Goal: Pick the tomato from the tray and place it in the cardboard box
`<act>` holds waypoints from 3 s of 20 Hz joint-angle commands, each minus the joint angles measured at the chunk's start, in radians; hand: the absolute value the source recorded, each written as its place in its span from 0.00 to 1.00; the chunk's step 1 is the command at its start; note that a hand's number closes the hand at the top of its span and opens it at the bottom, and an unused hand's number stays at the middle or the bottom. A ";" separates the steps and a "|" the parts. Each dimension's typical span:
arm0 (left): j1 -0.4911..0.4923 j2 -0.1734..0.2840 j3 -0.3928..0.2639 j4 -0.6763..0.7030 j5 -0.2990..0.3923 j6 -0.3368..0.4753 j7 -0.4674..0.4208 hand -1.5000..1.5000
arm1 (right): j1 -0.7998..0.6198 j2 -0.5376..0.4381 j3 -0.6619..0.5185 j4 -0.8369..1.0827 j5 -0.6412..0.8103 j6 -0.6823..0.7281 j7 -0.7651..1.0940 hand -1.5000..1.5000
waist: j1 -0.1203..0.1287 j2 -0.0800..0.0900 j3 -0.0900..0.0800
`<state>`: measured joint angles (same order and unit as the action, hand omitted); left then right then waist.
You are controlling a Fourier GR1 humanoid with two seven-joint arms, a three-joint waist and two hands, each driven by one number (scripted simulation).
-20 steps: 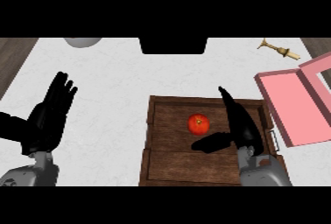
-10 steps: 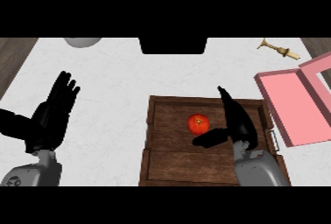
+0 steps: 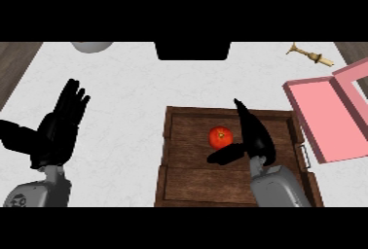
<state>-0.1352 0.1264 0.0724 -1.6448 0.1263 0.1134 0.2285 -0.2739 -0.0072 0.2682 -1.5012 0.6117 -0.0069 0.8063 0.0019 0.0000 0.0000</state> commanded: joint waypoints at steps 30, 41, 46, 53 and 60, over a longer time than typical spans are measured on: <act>0.000 -0.028 -0.002 -0.057 -0.051 -0.002 0.050 0.50 | -0.086 0.007 0.133 0.213 0.227 -0.036 -0.174 1.00 | 0.006 0.000 0.000; 0.007 0.006 0.044 -0.036 0.004 -0.059 0.032 0.50 | -0.321 0.007 0.509 0.268 0.338 -0.085 -0.016 1.00 | 0.013 0.000 0.000; -0.025 -0.018 0.044 0.048 -0.026 -0.034 -0.028 0.50 | -0.407 0.007 0.538 0.147 0.355 0.032 0.026 1.00 | 0.002 0.000 -0.001; 0.037 -0.029 0.027 -0.009 -0.010 -0.050 -0.010 0.50 | -0.436 0.007 0.408 -0.079 0.409 -0.025 0.174 1.00 | 0.000 -0.004 0.000; 0.047 -0.054 0.007 0.018 -0.059 -0.019 -0.064 0.50 | -0.445 -0.043 0.243 -0.185 0.563 0.013 0.270 1.00 | -0.013 -0.003 0.000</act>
<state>-0.0999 0.0965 0.0992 -1.6541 0.0970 0.0802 0.2112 -0.7139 -0.0263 0.5829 -1.6331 1.1139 0.0048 1.0004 -0.0063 -0.0043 -0.0001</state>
